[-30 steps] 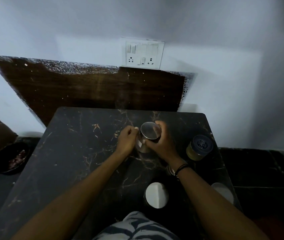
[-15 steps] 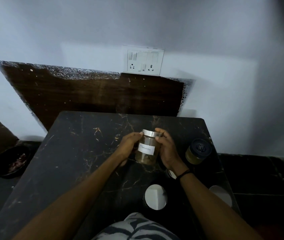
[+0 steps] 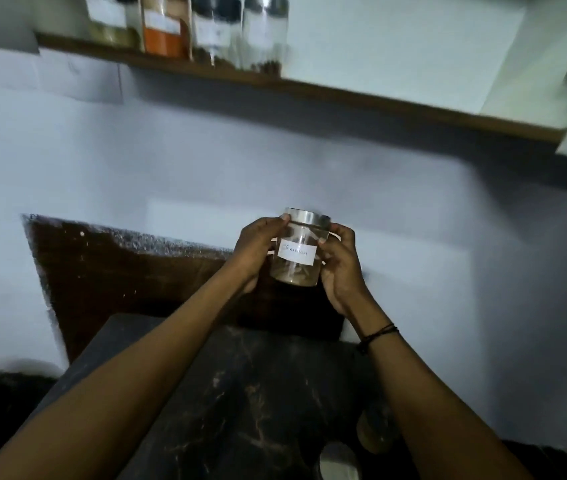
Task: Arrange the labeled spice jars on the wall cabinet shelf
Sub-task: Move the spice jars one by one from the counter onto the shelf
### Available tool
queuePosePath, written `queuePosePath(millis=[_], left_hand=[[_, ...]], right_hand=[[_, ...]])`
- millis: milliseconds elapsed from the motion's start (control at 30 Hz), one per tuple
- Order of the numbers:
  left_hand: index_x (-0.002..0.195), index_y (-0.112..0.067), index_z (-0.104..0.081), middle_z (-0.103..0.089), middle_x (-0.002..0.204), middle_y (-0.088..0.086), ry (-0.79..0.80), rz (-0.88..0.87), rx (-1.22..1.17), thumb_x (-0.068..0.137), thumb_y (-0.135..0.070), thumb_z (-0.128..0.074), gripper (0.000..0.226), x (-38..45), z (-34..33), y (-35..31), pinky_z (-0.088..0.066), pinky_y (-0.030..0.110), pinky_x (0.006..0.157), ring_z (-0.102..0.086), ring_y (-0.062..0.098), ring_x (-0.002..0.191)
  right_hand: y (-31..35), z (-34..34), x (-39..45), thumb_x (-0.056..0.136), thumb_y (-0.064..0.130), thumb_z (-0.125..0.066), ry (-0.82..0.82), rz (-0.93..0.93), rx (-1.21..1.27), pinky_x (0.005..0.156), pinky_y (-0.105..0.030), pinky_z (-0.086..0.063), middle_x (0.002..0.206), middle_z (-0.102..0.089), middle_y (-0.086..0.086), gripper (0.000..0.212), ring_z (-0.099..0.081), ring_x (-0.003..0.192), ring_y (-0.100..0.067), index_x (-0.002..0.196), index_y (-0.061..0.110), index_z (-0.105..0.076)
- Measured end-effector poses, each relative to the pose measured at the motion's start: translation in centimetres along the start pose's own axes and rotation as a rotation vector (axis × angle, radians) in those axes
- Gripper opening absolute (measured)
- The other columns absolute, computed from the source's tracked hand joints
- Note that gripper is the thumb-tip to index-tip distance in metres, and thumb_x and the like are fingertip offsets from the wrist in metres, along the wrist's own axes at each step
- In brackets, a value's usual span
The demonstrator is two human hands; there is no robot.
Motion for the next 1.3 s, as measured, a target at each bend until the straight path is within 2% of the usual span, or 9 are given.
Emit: queuePosePath(millis=[267,433,567,700,833,1000,1100,1200,1300], left_hand=[[0.105,-0.013,-0.068,-0.073,0.111,0.014,-0.011,-0.268,-0.021,0.089,-0.048,-0.064,0.039,2.1,-2.4,-13.6,-0.05,0.034,0.075,-0.065,0.023,0.09],[0.103,-0.012,-0.06,-0.071,0.115,0.017,-0.052,-0.378,-0.049,0.09,-0.048,-0.064,0.038,2.9,-3.5,-19.3,-0.053,0.041,0.085,-0.065,0.023,0.093],[0.101,-0.017,-0.061,-0.075,0.106,0.003,-0.088,-0.43,-0.057,0.092,-0.047,-0.062,0.031,4.1,-4.2,-22.3,-0.056,0.035,0.081,-0.07,0.019,0.095],[0.094,-0.023,-0.064,-0.072,0.098,0.004,-0.123,-0.522,0.048,0.09,-0.035,-0.055,0.016,5.7,-5.0,-25.2,-0.052,0.039,0.078,-0.065,0.021,0.088],[0.111,-0.019,-0.067,-0.07,0.112,0.005,-0.15,-0.55,0.148,0.09,-0.016,-0.051,0.026,7.8,-5.8,-26.7,-0.054,0.04,0.088,-0.066,0.024,0.102],[0.114,-0.018,-0.069,-0.069,0.116,0.003,-0.152,-0.549,0.262,0.089,-0.007,-0.048,0.034,11.0,-5.9,-27.2,-0.05,0.026,0.079,-0.063,0.018,0.103],[0.113,-0.015,-0.07,-0.071,0.112,0.005,-0.163,-0.522,0.345,0.087,-0.003,-0.045,0.038,12.9,-5.6,-27.1,-0.055,0.032,0.083,-0.065,0.021,0.103],[0.108,-0.011,-0.07,-0.072,0.106,0.006,-0.17,-0.493,0.444,0.085,-0.004,-0.047,0.033,14.7,-5.6,-26.8,-0.053,0.026,0.069,-0.066,0.022,0.097],[0.109,-0.007,-0.066,-0.069,0.109,0.011,-0.197,-0.462,0.546,0.086,-0.006,-0.047,0.029,16.2,-5.4,-26.4,-0.052,0.037,0.085,-0.064,0.028,0.102]], right_hand=[[12.8,-5.1,4.3,0.078,0.015,-0.056,0.136,0.236,-0.172,0.063,-0.023,-0.054,0.105,-0.071,0.0,0.05,-0.07,0.084,-0.006,0.122,0.036,-0.053],[17.4,-7.1,5.9,0.076,0.026,-0.065,0.018,0.351,-0.183,0.072,-0.026,-0.054,0.107,-0.069,0.004,0.042,-0.067,0.09,-0.005,0.116,0.024,-0.052],[19.5,-8.1,7.3,0.075,0.032,-0.069,-0.047,0.425,-0.21,0.062,-0.015,-0.051,0.099,-0.071,0.007,0.039,-0.068,0.079,0.001,0.108,0.021,-0.051],[21.5,-9.0,9.9,0.082,0.033,-0.069,-0.152,0.483,-0.29,0.071,-0.03,-0.052,0.106,-0.067,-0.002,0.027,-0.066,0.092,-0.016,0.104,0.023,-0.056],[22.8,-9.5,13.0,0.085,0.032,-0.065,-0.24,0.522,-0.396,0.081,-0.034,-0.054,0.105,-0.065,0.004,0.025,-0.064,0.094,-0.015,0.107,0.022,-0.058],[23.1,-9.6,17.4,0.091,0.028,-0.059,-0.275,0.485,-0.566,0.091,-0.037,-0.053,0.117,-0.067,-0.002,0.029,-0.063,0.105,-0.02,0.117,0.016,-0.062],[23.0,-9.7,19.8,0.091,0.022,-0.057,-0.253,0.452,-0.679,0.082,-0.032,-0.051,0.114,-0.068,-0.004,0.022,-0.063,0.102,-0.022,0.111,0.014,-0.063],[22.6,-9.7,21.7,0.091,0.016,-0.053,-0.247,0.407,-0.814,0.077,-0.03,-0.047,0.111,-0.068,-0.01,0.02,-0.062,0.099,-0.027,0.107,0.009,-0.063],[22.5,-9.8,23.0,0.09,0.012,-0.051,-0.254,0.387,-0.96,0.076,-0.031,-0.045,0.111,-0.067,-0.015,0.022,-0.061,0.101,-0.033,0.106,0.003,-0.064]])
Point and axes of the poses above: each hand's wrist, its own x-axis towards the middle knuckle, its own z-axis out of the back of the hand, y = z × x, the point moved 3 cm from there along x, towards the middle knuckle
